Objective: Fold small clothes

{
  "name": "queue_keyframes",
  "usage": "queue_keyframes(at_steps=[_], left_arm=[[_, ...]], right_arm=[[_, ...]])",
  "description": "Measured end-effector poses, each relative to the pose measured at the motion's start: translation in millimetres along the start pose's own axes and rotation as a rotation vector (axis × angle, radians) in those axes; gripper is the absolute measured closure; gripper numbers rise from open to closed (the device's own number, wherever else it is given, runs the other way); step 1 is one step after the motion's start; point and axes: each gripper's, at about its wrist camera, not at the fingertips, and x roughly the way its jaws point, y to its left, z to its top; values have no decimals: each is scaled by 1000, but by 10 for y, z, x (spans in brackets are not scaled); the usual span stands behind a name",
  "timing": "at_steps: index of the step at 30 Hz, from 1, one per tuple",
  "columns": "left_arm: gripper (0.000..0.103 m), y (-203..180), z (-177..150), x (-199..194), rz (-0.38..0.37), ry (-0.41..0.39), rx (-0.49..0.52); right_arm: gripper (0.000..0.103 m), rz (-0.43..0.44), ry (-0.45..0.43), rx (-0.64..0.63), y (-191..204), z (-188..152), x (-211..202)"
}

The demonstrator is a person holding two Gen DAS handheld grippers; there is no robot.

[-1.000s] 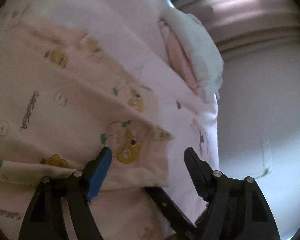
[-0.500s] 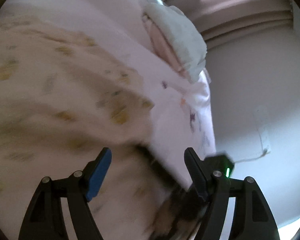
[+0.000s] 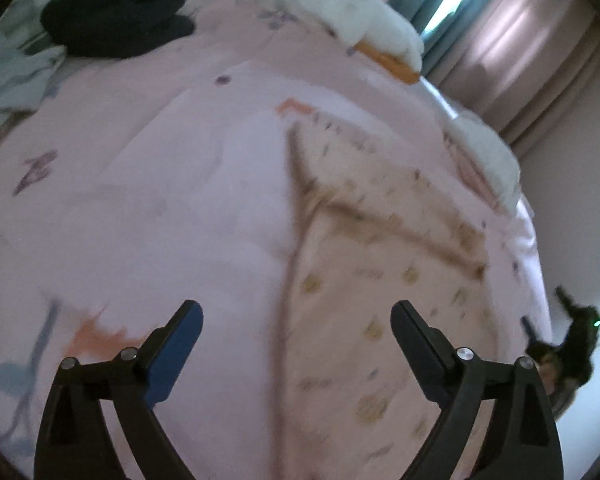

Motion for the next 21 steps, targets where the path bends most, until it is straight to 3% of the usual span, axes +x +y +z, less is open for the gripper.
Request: queue_keyframes(at_steps=[4,9,14,17,21], left_arm=[[9,176,-235,-104,-55,122,16],[9,322,-559,-52,-291,345,-40],[9,236,-785,-111,-367,337,-33],[9,120,-955,-69,-469,404,-33],[9,84,-1052,-114,-486,354,-57]], right_arm=[[0,-78,73,8,65,-194,-338],[0,-112,214,-20,-18,-703,-652],[2,-145,340,7,-174,-1137,-679],[2,-106,298,13,-190,-1260,-745],[7,-70,289,41,-164,-1344,-738]])
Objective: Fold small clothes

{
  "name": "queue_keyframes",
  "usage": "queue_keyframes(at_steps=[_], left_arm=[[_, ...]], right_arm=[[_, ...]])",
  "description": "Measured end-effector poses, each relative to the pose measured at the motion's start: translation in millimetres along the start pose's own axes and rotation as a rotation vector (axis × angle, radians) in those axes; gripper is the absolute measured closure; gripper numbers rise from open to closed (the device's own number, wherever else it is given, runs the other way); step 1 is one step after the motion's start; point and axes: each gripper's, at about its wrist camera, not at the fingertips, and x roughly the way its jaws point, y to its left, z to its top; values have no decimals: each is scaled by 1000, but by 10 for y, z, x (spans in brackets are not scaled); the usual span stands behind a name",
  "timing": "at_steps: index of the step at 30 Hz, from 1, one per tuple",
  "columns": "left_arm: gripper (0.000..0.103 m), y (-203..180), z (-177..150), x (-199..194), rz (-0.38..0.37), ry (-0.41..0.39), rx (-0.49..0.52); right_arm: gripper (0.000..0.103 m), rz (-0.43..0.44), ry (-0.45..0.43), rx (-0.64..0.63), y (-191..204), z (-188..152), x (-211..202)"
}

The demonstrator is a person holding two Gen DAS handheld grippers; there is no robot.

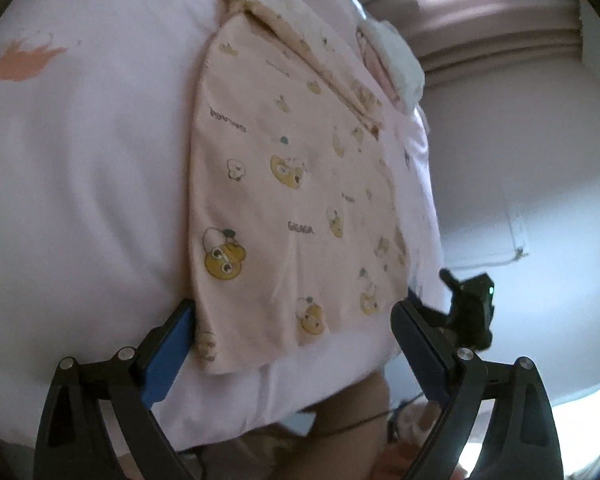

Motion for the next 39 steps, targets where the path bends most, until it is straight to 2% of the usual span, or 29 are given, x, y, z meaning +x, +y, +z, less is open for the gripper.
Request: queue_keyframes(at_steps=[3,4,8,10,15,16,18,19,20,23,26,29,34,39], left_arm=[[9,54,5,-19,-31,-40,-58],[14,74,3,-32,-31,-46,-74],[43,101,29,-3,51,-65,-116],[49,73,10,4,88,-73,-103],[65,120,-98,-46,122,-83,-97],[71,110,-103,-34,132,-87,-90],[86,125,-135,-37,174,-104,-87],[100,129,-133,-50,190,-105,-91],[101,157,-126,-48,206,-108,-111],[101,176,-91,-50,145,-116,-124],[101,106,-37,-75,143,-136,-107],[101,87,32,-139,89,-150,-123],[102,41,187,-288,14,-207,-139],[102,23,347,-356,-28,-251,-171]], right_arm=[[19,1,-1,15,34,-40,15],[22,5,-2,17,34,-44,9],[47,-13,-25,41,-67,-61,-2],[55,-16,-42,49,-96,-63,-5],[75,-57,-64,13,-128,-103,-7],[78,-61,-71,8,-141,-105,-8],[94,-76,-81,14,-176,-98,14],[97,-80,-86,30,-212,-96,24],[98,-62,-96,46,-240,-99,18],[97,-31,-129,56,-227,-99,-11],[97,15,-140,49,-163,-58,-12],[97,69,-158,25,-38,-7,-27],[97,92,-174,-9,209,135,-28],[97,87,-180,-39,383,282,0]])
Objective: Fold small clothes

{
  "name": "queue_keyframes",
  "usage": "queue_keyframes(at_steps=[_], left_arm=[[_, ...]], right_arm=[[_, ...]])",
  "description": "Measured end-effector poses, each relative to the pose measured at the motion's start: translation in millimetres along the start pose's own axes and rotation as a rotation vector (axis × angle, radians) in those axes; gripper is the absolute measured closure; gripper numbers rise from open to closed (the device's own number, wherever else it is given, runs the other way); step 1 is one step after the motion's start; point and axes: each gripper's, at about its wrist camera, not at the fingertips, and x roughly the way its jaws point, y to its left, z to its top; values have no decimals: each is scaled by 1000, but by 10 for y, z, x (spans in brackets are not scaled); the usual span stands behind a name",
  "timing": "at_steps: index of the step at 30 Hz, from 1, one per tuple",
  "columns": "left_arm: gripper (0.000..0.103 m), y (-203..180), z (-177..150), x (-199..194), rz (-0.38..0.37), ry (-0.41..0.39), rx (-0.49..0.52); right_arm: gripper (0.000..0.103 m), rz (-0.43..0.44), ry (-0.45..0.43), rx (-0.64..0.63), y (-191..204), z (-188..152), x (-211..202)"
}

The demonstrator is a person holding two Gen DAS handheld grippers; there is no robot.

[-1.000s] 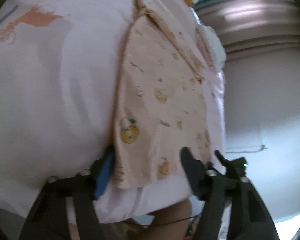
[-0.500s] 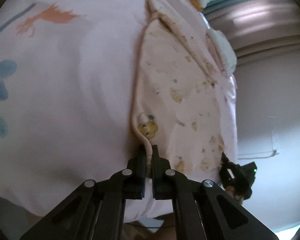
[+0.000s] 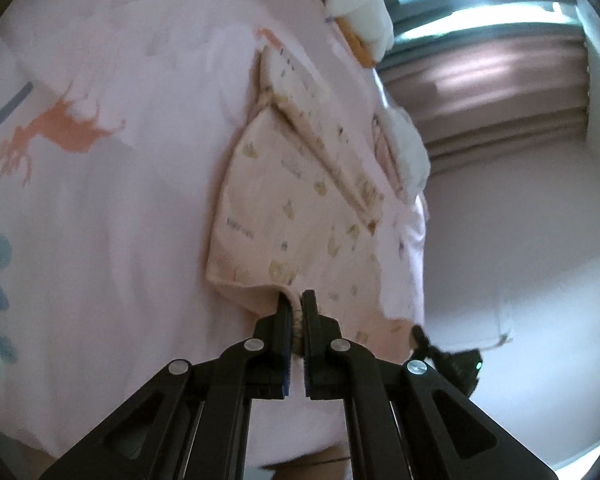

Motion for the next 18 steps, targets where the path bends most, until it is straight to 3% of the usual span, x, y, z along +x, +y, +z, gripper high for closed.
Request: queue_keyframes(at_steps=[4,8,18], left_arm=[[102,1,171,31,-21,-25,-23],[102,-23,361,59,-88,-49,-59],[102,-141,842,188,-166,-128,-74]], right_arm=[[97,-15,3,-21,119,154,59],[97,-26,-18,-38,220,317,76],[97,-18,-81,11,353,793,278]])
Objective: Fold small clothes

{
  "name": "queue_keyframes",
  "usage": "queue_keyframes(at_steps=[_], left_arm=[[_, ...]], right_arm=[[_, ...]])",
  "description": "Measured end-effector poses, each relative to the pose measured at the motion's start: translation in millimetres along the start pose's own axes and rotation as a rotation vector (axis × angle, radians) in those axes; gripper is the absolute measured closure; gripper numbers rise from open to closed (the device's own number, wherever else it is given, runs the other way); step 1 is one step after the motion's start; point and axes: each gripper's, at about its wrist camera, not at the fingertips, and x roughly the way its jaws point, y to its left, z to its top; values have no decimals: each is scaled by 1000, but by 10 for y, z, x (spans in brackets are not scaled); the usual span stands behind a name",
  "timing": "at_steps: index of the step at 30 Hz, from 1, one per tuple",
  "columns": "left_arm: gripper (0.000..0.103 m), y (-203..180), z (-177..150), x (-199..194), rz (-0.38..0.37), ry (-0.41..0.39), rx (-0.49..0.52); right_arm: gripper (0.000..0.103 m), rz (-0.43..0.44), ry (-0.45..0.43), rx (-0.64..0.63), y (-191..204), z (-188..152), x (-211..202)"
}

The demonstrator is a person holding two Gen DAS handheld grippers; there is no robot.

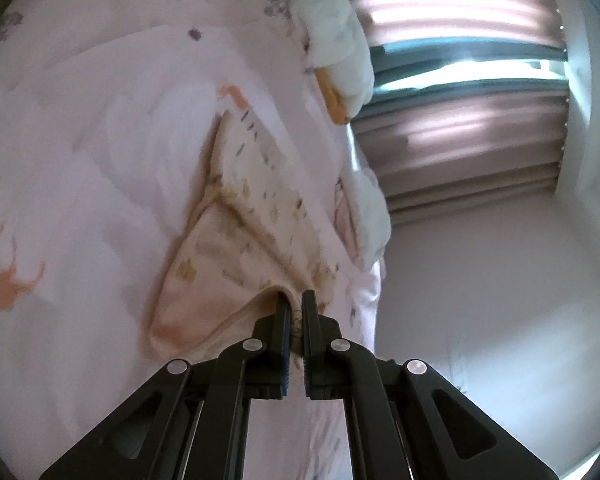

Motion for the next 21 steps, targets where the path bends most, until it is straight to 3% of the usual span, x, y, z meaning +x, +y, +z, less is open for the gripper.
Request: queue_keyframes(at_steps=[7,12,21], left_arm=[[102,55,290,208,4,5,-30],[102,39,589,354,-56,-38,-61],[102,98,1053,892,7,-140,-70]], right_arm=[[97,-6,-4,-19,99,175,251],[97,1,-18,-2,129,441,476],[97,-73,26,-39,165,912,1251]])
